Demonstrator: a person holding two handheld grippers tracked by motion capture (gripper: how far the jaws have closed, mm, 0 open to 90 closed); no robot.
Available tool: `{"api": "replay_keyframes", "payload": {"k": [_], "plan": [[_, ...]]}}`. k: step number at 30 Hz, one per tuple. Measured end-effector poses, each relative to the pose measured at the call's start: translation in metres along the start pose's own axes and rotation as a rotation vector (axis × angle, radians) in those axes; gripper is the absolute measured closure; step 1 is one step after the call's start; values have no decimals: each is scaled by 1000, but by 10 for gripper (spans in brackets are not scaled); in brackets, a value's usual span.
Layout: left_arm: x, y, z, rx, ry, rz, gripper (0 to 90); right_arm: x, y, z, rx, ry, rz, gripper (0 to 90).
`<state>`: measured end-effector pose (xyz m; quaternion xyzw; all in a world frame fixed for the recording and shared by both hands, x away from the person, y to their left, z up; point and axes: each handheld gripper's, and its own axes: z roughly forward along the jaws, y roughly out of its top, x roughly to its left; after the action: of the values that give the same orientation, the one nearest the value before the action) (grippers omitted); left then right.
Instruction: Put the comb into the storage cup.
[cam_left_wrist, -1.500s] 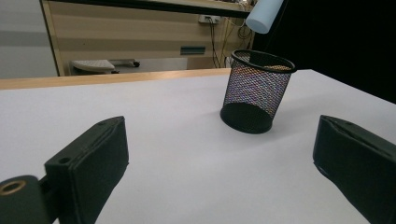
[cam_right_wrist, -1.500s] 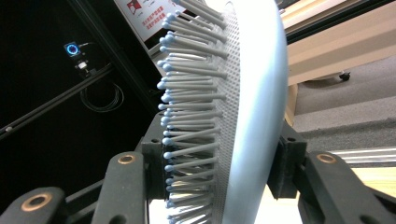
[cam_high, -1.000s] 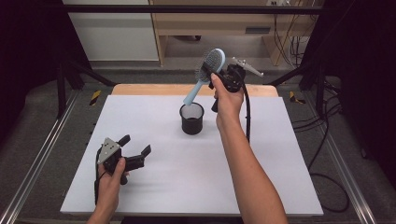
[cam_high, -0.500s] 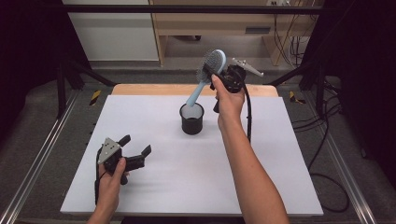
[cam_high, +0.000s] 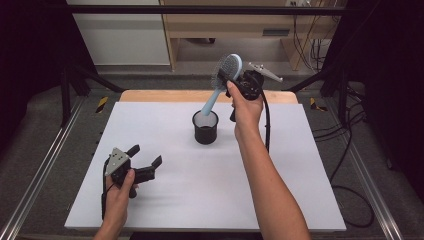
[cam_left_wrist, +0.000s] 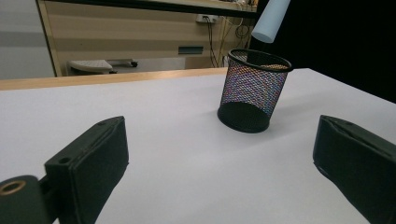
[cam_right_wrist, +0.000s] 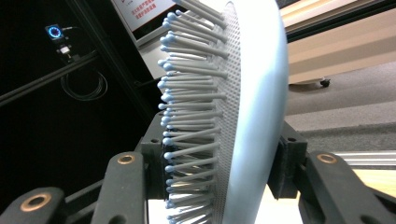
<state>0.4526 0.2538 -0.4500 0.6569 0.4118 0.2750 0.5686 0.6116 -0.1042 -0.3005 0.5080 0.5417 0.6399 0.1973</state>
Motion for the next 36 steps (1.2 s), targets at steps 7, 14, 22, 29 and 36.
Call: {"api": "replay_keyframes", "payload": {"k": [7,14,22,29,36], "plan": [[0,0,0,0,-1,4,36,4,-1,-1,16,-8,-27,513],[-1,1,-1,-12,6,12,17,4,-3,-2,23,-17,-43,512],[0,1,0,-3,-4,9,17,3,-7,3,29,-15,-54,512],[0,1,-1,-6,-4,9,20,4,-12,6,36,-17,-69,512],[0,1,-1,-8,-3,8,22,4,-14,7,42,-18,-76,512]]}}
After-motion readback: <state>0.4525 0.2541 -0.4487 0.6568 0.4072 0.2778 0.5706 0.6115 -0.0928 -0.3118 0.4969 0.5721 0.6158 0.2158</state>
